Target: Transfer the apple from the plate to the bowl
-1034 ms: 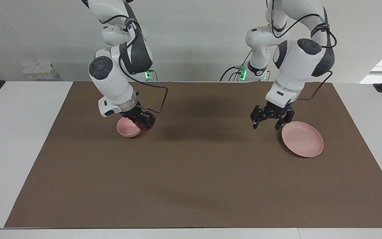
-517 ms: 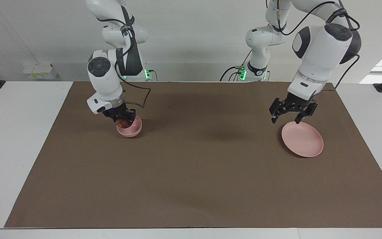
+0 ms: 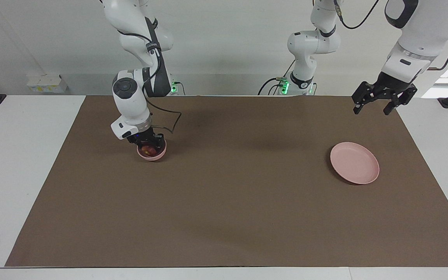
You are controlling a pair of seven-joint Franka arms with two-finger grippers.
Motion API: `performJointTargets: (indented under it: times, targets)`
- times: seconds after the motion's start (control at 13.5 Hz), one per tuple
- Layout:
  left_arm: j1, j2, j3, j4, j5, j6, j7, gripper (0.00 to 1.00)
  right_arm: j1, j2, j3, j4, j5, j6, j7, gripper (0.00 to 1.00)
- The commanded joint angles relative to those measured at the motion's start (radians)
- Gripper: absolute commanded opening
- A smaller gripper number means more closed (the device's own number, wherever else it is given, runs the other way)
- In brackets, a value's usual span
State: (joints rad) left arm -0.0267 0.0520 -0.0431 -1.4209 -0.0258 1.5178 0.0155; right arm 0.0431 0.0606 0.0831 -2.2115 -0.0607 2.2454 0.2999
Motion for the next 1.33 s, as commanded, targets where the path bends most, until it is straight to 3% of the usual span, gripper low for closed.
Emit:
performJointTargets:
  times: [0.0,0.15,0.37,0.74,0.89,1.26]
  targets:
    - [-0.056,-0.064,0.055,0.043,0.001,-0.077,0.015,1.0,-0.009,-0.022,0.006,0.094,-0.016,-0.09,-0.028,1.0]
    - [-0.091,-0.109,0.084,-0.013,0.001,-0.093,0.005,1.0,-0.019,-0.021,0.006,0.195,-0.007,-0.185,-0.08,1.0]
    - [-0.079,-0.113,0.083,-0.05,0.001,-0.09,0.011,1.0,-0.052,-0.019,0.0,0.321,0.004,-0.277,-0.192,1.0]
    - [-0.078,-0.095,0.085,-0.027,-0.013,-0.12,0.004,1.0,-0.103,-0.024,0.0,0.571,0.018,-0.59,-0.199,1.0]
    - [-0.078,-0.095,0.086,-0.026,-0.016,-0.137,0.006,1.0,-0.112,-0.038,-0.005,0.634,0.079,-0.685,-0.191,1.0]
    - [-0.076,-0.107,0.088,-0.043,-0.019,-0.151,0.105,1.0,-0.118,-0.036,-0.002,0.772,0.075,-0.854,-0.174,1.0]
